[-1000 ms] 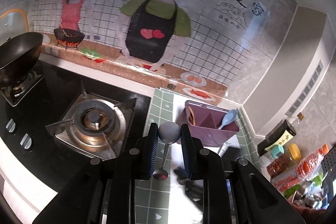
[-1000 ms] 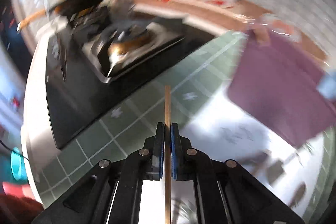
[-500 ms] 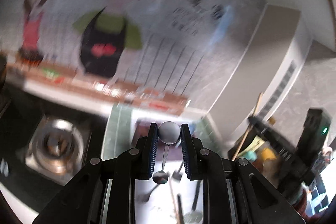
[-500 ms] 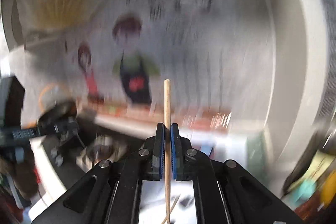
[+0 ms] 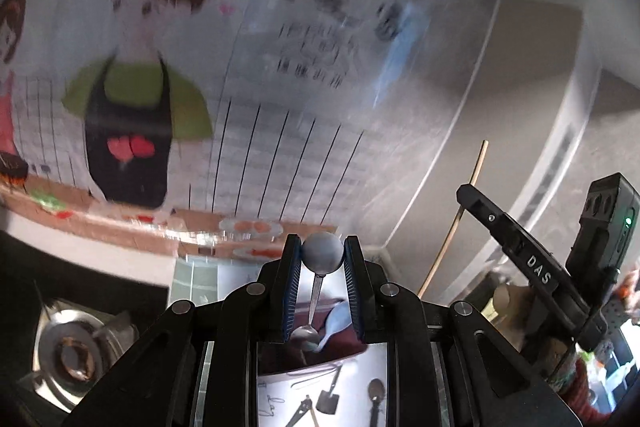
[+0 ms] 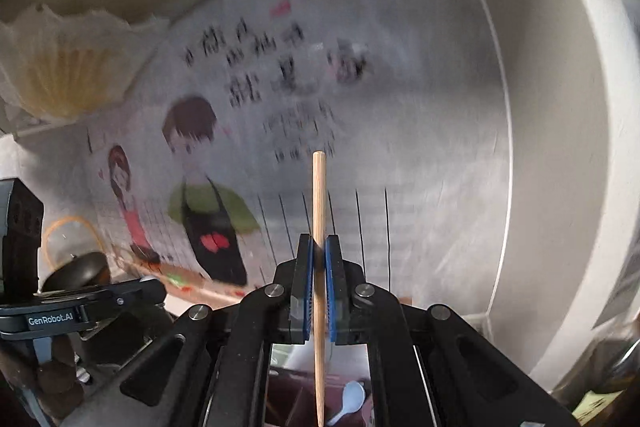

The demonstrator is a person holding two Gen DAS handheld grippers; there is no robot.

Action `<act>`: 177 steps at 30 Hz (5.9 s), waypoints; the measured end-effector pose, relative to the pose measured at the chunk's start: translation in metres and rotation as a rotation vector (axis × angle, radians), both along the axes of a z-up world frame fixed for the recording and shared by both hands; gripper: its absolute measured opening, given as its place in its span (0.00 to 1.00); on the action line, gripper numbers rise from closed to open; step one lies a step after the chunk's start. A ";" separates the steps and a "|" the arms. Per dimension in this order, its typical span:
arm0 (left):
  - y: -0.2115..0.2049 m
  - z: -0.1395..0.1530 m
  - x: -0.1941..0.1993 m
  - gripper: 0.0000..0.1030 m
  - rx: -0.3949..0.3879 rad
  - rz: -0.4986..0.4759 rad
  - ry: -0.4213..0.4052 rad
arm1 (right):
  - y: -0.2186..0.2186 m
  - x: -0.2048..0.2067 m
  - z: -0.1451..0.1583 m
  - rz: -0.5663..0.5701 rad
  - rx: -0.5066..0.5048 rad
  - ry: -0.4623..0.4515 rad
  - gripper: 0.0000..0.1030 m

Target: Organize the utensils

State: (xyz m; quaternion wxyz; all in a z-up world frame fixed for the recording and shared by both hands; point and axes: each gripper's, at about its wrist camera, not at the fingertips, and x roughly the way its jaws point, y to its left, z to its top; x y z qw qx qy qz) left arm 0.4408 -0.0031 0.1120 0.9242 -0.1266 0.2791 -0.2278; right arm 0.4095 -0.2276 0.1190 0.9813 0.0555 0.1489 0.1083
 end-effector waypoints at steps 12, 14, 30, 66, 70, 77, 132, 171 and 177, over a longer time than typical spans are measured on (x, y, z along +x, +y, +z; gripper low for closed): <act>-0.011 -0.093 0.050 0.22 0.027 0.016 0.163 | 0.012 0.044 -0.094 0.012 -0.071 0.141 0.05; -0.010 -0.102 0.054 0.28 0.006 0.004 0.185 | 0.010 0.051 -0.104 0.043 -0.059 0.200 0.06; -0.002 -0.135 -0.048 0.51 0.100 -0.081 0.203 | -0.052 -0.036 -0.162 -0.142 -0.014 0.420 0.26; 0.044 -0.223 -0.143 0.54 0.176 0.066 0.462 | 0.028 -0.035 -0.263 0.031 -0.264 0.679 0.26; 0.036 -0.226 -0.140 0.54 0.176 0.038 0.475 | 0.018 -0.056 -0.261 0.030 -0.254 0.690 0.26; 0.027 -0.225 -0.137 0.55 0.179 0.006 0.477 | -0.007 -0.073 -0.247 0.018 -0.195 0.689 0.26; -0.062 -0.244 -0.136 0.55 0.293 -0.057 0.345 | -0.069 -0.134 -0.207 -0.117 -0.027 0.601 0.23; 0.003 -0.160 -0.158 0.31 0.264 0.182 0.150 | -0.058 -0.093 -0.235 -0.256 0.025 0.717 0.24; 0.023 -0.155 -0.166 0.30 0.273 0.220 0.141 | -0.061 -0.071 -0.248 -0.377 0.134 0.762 0.25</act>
